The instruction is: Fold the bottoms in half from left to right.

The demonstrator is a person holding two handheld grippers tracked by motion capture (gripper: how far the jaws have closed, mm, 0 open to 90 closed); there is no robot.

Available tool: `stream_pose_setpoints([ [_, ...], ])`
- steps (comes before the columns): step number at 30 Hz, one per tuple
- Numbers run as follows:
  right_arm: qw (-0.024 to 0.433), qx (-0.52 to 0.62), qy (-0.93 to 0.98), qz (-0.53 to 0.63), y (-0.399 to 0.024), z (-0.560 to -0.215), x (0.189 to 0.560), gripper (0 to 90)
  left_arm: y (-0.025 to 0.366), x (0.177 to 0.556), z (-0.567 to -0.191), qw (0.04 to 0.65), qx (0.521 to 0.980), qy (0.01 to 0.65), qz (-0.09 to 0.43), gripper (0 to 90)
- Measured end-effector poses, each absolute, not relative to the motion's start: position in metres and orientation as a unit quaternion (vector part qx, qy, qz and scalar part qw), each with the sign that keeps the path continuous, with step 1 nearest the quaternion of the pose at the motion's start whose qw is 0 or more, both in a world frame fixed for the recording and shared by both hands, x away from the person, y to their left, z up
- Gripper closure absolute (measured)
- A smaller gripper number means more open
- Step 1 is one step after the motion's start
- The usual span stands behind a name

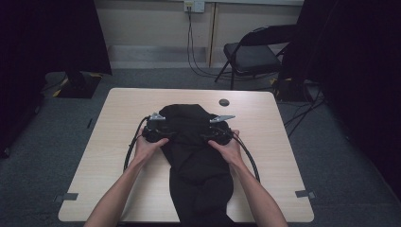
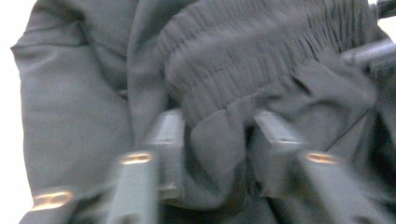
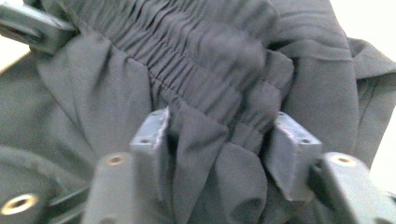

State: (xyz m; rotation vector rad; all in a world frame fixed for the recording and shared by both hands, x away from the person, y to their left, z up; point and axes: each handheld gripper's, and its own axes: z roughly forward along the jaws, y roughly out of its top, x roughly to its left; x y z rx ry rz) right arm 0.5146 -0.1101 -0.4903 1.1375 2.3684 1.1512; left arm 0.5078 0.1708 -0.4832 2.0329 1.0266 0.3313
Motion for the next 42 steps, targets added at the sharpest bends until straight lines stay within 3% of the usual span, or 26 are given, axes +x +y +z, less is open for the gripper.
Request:
stream_pose_setpoints([
  [1,0.131,0.400,0.807,0.413,-0.112,-0.489,0.514,62.2,0.168,0.507,-0.482,0.412,0.799,0.414,0.143,68.2],
  [4,0.141,0.400,0.795,0.433,-0.116,-0.476,0.514,70.8,0.167,0.507,-0.464,0.427,0.801,0.395,0.142,74.5],
  [14,0.186,0.382,0.751,0.505,-0.131,-0.383,0.512,73.1,0.164,0.488,-0.367,0.512,0.760,0.356,0.182,76.0],
  [20,0.192,0.343,0.738,0.548,-0.143,-0.337,0.487,73.9,0.166,0.447,-0.321,0.537,0.760,0.308,0.198,75.9],
  [21,0.196,0.320,0.740,0.559,-0.146,-0.322,0.472,73.9,0.167,0.427,-0.310,0.551,0.757,0.300,0.186,76.0],
  [25,0.202,0.289,0.750,0.560,-0.151,-0.307,0.433,74.3,0.165,0.384,-0.314,0.545,0.770,0.284,0.170,75.9],
  [32,0.164,0.285,0.786,0.523,-0.165,-0.355,0.378,75.3,0.159,0.346,-0.377,0.512,0.807,0.274,0.111,75.9],
  [33,0.140,0.293,0.803,0.500,-0.168,-0.384,0.363,75.5,0.156,0.340,-0.399,0.487,0.822,0.282,0.085,75.9],
  [35,0.134,0.293,0.808,0.493,-0.168,-0.394,0.359,75.4,0.154,0.337,-0.411,0.473,0.830,0.283,0.081,75.9],
  [39,0.087,0.307,0.841,0.436,-0.166,-0.449,0.351,75.5,0.143,0.340,-0.464,0.396,0.862,0.314,0.042,75.8],
  [42,0.086,0.304,0.862,0.397,-0.160,-0.469,0.356,75.5,0.138,0.350,-0.479,0.364,0.875,0.316,0.047,75.2],
])
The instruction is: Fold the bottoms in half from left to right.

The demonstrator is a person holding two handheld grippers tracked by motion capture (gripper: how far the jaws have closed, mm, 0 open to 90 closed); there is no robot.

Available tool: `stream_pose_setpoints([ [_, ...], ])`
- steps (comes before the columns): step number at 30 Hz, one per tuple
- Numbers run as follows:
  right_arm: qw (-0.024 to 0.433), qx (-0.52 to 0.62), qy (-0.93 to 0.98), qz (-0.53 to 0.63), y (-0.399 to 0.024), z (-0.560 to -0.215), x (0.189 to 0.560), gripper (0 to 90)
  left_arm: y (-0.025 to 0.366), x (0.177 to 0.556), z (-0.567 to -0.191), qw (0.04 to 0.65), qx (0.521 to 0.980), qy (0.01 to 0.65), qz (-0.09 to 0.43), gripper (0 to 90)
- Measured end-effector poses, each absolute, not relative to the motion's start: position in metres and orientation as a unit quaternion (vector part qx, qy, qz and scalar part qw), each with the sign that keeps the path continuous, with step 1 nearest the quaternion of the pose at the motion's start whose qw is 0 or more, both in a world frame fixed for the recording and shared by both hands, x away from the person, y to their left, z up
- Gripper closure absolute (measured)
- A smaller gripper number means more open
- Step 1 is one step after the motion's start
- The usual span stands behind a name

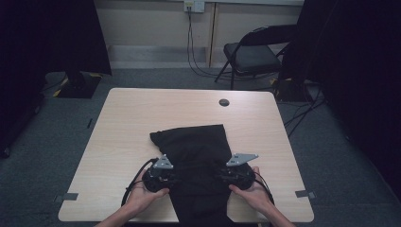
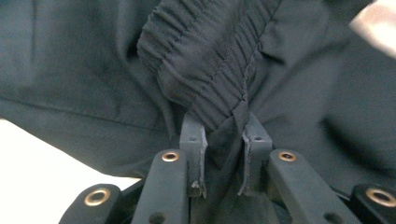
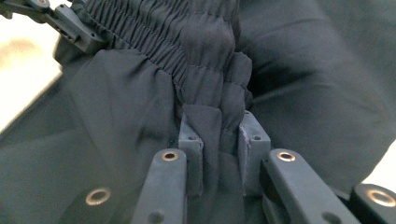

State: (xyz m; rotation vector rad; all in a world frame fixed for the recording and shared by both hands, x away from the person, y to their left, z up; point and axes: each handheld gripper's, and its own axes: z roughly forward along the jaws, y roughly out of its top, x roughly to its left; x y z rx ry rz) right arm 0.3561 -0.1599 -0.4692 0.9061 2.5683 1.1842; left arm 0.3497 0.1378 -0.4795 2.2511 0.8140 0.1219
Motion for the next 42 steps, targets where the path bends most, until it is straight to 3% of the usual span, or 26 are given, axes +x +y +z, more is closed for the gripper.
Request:
stream_pose_setpoints([
  [7,0.093,0.323,0.851,0.403,-0.154,-0.485,0.387,76.5,0.141,0.387,-0.486,0.358,0.866,0.337,0.093,74.6],
  [9,0.135,0.326,0.847,0.397,-0.145,-0.487,0.408,76.6,0.141,0.417,-0.488,0.359,0.857,0.351,0.117,74.4],
  [16,0.179,0.350,0.829,0.397,-0.133,-0.491,0.465,76.8,0.142,0.465,-0.496,0.381,0.826,0.380,0.166,74.1],
  [20,0.204,0.353,0.828,0.385,-0.127,-0.490,0.487,76.9,0.142,0.486,-0.498,0.391,0.815,0.391,0.171,73.7],
  [23,0.188,0.369,0.822,0.390,-0.127,-0.490,0.498,76.5,0.146,0.491,-0.499,0.398,0.811,0.396,0.163,72.7],
  [26,0.175,0.370,0.827,0.386,-0.131,-0.484,0.498,68.4,0.146,0.486,-0.493,0.398,0.819,0.385,0.149,69.4],
  [31,0.164,0.365,0.830,0.389,-0.134,-0.479,0.495,65.1,0.149,0.485,-0.492,0.418,0.812,0.381,0.142,73.5],
  [35,0.155,0.376,0.819,0.404,-0.135,-0.478,0.495,53.4,0.148,0.486,-0.491,0.430,0.808,0.380,0.133,59.4],
  [37,0.151,0.378,0.818,0.407,-0.132,-0.479,0.495,53.4,0.144,0.486,-0.492,0.421,0.813,0.378,0.138,55.7],
  [40,0.157,0.381,0.818,0.400,-0.129,-0.483,0.496,70.9,0.145,0.487,-0.490,0.426,0.803,0.393,0.142,71.4],
  [42,0.150,0.391,0.808,0.415,-0.131,-0.479,0.497,75.2,0.148,0.489,-0.486,0.439,0.795,0.396,0.135,76.7],
])
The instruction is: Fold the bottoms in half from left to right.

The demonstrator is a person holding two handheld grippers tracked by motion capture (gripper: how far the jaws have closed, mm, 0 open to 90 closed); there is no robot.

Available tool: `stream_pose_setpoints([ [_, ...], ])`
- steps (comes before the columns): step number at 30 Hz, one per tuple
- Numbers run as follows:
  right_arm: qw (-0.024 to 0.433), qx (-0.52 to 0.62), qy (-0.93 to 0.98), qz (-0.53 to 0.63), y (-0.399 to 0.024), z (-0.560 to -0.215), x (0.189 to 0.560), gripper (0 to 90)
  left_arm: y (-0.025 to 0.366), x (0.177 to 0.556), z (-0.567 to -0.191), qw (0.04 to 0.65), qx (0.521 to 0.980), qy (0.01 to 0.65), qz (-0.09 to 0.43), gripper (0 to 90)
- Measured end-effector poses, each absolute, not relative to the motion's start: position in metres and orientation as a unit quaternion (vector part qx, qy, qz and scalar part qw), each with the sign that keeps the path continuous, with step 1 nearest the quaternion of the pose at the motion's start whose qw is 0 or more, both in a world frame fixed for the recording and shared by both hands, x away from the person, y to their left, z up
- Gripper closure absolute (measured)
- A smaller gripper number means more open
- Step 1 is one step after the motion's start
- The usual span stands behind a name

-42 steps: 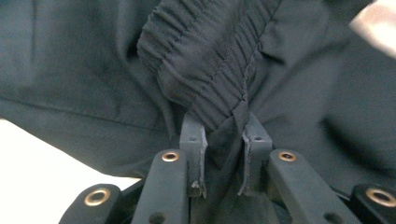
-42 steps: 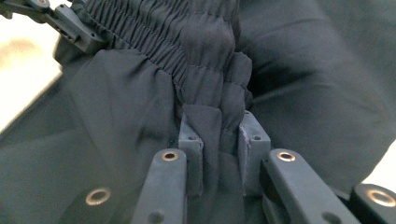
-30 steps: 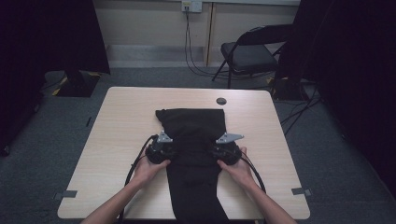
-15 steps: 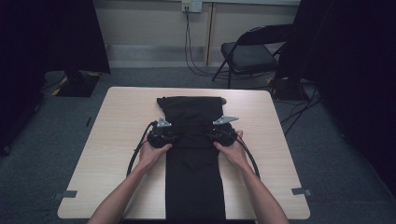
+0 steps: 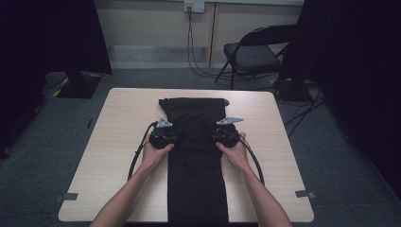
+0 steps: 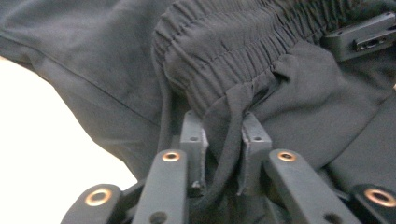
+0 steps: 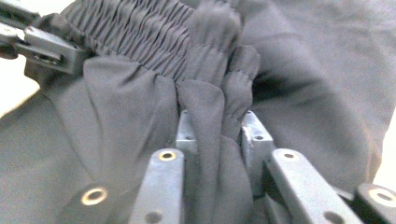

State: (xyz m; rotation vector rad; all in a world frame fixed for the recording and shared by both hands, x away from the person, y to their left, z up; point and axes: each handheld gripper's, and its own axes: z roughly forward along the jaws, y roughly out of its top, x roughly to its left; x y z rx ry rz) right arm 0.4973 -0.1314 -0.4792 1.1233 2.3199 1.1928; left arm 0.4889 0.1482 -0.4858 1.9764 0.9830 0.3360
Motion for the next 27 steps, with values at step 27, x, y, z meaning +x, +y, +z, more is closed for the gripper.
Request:
stream_pose_setpoints([
  [27,0.249,0.320,0.684,0.606,-0.153,-0.251,0.500,80.1,0.144,0.483,-0.257,0.584,0.704,0.314,0.254,80.1],
])
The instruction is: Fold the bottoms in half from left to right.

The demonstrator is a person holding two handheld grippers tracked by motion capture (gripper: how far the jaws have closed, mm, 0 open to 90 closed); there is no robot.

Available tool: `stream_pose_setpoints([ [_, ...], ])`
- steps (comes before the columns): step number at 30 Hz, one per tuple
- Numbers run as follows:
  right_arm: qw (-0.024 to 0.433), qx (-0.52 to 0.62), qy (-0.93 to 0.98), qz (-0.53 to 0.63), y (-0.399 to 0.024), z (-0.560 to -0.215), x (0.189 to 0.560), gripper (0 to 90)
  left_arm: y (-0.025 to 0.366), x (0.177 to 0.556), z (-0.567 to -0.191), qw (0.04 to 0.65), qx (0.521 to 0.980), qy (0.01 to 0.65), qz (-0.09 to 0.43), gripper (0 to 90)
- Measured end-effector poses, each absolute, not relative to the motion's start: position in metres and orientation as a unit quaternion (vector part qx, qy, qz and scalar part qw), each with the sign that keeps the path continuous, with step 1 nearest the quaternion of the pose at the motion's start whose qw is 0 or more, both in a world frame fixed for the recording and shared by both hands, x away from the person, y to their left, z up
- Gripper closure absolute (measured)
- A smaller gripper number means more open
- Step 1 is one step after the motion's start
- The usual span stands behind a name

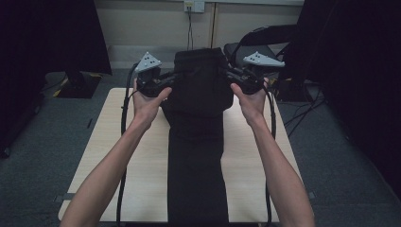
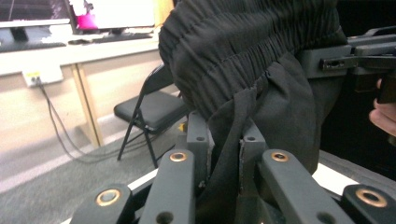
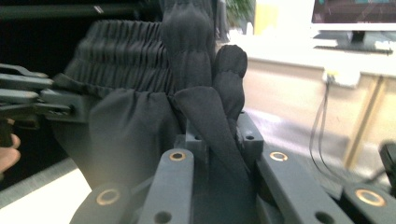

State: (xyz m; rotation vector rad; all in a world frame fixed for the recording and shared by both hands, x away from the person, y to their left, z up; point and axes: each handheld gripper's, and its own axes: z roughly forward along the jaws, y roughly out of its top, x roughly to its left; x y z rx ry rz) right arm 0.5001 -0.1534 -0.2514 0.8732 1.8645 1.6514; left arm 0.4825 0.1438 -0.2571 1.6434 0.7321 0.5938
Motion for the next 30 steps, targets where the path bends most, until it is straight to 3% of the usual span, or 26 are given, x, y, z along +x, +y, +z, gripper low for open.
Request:
stream_pose_setpoints([
  [6,0.244,0.290,0.673,0.636,-0.164,-0.238,0.466,80.2,0.145,0.439,-0.239,0.597,0.719,0.254,0.249,79.8],
  [11,0.229,0.269,0.704,0.615,-0.169,-0.259,0.435,80.1,0.147,0.397,-0.275,0.576,0.752,0.236,0.218,79.4],
  [13,0.216,0.269,0.717,0.606,-0.169,-0.277,0.424,80.1,0.149,0.393,-0.286,0.574,0.754,0.242,0.208,79.5],
  [21,0.145,0.296,0.776,0.538,-0.166,-0.380,0.387,80.0,0.154,0.360,-0.410,0.508,0.806,0.288,0.095,79.2],
  [24,0.125,0.304,0.799,0.504,-0.166,-0.414,0.375,79.9,0.153,0.355,-0.428,0.468,0.841,0.262,0.070,78.2],
  [30,0.093,0.316,0.836,0.438,-0.160,-0.463,0.361,79.4,0.139,0.346,-0.473,0.398,0.875,0.273,0.025,77.9],
])
